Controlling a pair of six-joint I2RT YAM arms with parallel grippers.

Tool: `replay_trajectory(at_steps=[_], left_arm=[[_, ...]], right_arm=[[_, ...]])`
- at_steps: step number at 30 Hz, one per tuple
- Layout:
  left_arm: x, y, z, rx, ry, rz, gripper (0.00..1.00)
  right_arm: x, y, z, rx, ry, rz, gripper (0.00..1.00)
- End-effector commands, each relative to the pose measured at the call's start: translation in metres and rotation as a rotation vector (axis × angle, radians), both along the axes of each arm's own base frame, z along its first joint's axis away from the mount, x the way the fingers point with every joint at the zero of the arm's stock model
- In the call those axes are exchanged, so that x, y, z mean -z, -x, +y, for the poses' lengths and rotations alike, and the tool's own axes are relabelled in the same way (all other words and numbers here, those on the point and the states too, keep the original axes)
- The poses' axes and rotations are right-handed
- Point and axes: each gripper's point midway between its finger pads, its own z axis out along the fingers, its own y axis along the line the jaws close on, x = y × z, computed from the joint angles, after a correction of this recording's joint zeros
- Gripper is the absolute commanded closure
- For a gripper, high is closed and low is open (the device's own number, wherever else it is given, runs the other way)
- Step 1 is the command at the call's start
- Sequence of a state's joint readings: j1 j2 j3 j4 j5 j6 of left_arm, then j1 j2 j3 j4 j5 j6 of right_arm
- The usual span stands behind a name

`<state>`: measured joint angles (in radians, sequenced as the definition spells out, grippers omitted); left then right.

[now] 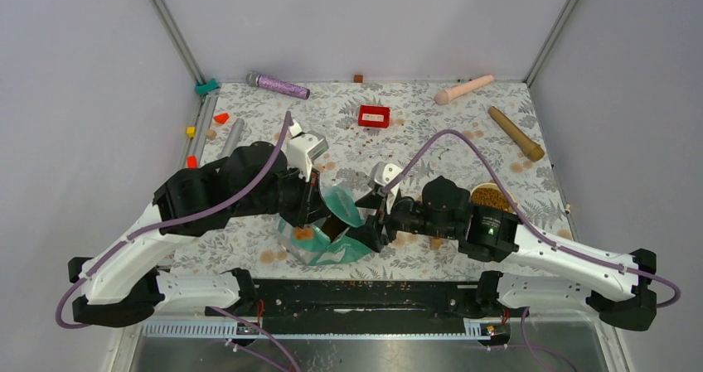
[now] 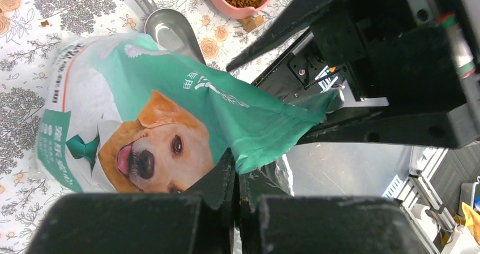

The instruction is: Serve the pet food

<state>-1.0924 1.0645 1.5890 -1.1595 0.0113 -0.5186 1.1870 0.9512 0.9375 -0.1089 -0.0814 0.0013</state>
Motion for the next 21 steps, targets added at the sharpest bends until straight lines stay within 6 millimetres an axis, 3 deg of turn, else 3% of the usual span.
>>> replay_trajectory(at_steps=[1,5,7,9,12,13,14,17,21], left_arm=[[-0.095,0.018,-0.008,0.108,0.33,-0.129,1.0],[-0.094,-0.005,0.006,-0.014,0.287,-0.212,0.99],[-0.092,-0.012,0.015,-0.066,0.276,-0.236,0.88],[-0.088,-0.015,0.021,-0.085,0.269,-0.261,0.63],[-0.074,-0.017,0.032,-0.101,0.243,-0.288,0.14],[-0.068,-0.018,0.035,-0.112,0.231,-0.294,0.07],[-0.063,-0.019,0.039,-0.116,0.225,-0.305,0.02],[-0.045,-0.018,0.043,-0.095,0.21,-0.341,0.01],[-0.023,-0.016,0.038,-0.032,0.153,-0.358,0.01]], right_arm=[[-0.053,0.003,0.013,0.02,-0.103,0.063,0.38],[-0.048,-0.007,0.017,0.116,-0.075,0.146,0.52],[-0.041,-0.021,0.012,0.235,-0.04,0.188,0.66],[-0.034,-0.034,0.008,0.339,-0.017,0.209,0.74],[-0.035,-0.049,0.004,0.449,-0.027,0.236,0.78],[-0.038,-0.054,0.003,0.479,-0.032,0.232,0.78],[-0.039,-0.059,0.003,0.514,-0.031,0.225,0.78],[-0.05,-0.074,0.0,0.597,-0.028,0.191,0.78],[-0.058,-0.077,0.005,0.604,-0.029,0.192,0.78]])
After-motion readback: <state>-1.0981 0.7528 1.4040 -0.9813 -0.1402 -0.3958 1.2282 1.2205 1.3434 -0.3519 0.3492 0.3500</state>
